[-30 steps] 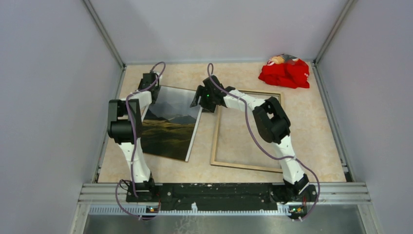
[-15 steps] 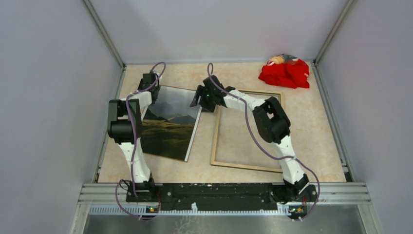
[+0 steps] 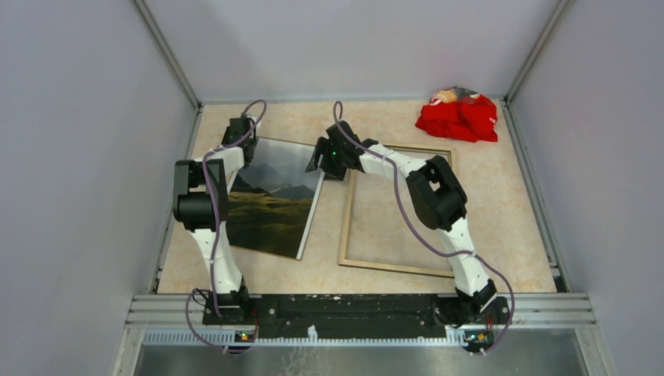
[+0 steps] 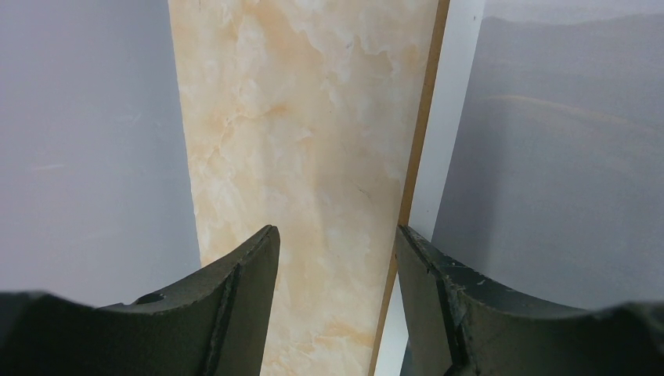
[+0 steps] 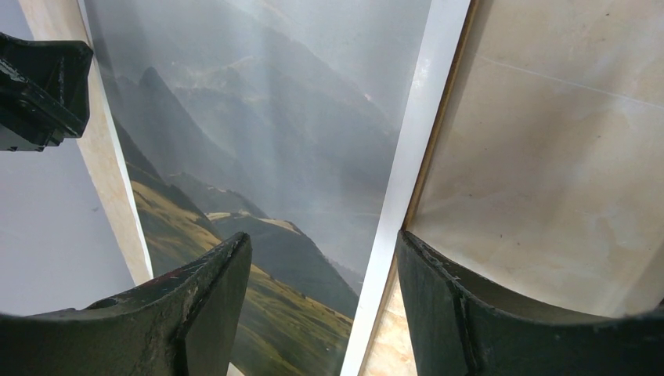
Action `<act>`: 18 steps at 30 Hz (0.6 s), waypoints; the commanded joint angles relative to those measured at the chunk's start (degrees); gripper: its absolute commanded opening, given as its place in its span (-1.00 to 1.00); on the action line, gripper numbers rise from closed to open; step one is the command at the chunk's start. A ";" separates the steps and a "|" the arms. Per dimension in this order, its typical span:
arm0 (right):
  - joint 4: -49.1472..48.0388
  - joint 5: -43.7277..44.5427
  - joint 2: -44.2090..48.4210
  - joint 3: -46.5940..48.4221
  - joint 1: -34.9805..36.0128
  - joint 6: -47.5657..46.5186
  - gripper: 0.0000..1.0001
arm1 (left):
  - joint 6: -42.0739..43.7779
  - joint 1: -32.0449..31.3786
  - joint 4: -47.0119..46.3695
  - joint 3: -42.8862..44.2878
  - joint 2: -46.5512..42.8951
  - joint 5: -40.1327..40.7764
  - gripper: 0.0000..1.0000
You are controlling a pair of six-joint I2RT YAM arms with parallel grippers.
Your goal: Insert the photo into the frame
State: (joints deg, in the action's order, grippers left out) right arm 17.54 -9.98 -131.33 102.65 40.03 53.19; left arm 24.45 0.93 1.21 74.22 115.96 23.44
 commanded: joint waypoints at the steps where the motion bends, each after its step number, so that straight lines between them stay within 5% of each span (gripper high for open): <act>1: -3.24 -1.09 3.62 1.30 1.34 0.45 0.35 | 0.02 0.21 2.84 -2.30 -0.03 -1.77 0.27; 18: 6.57 3.59 -0.62 10.91 4.41 -5.30 0.35 | -0.02 0.08 2.92 -2.29 -0.12 -1.77 0.26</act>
State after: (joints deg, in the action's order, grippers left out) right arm 23.16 -7.62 -131.33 108.73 42.37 50.11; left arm 24.62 0.93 0.84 74.02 115.96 23.44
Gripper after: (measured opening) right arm 0.675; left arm 0.630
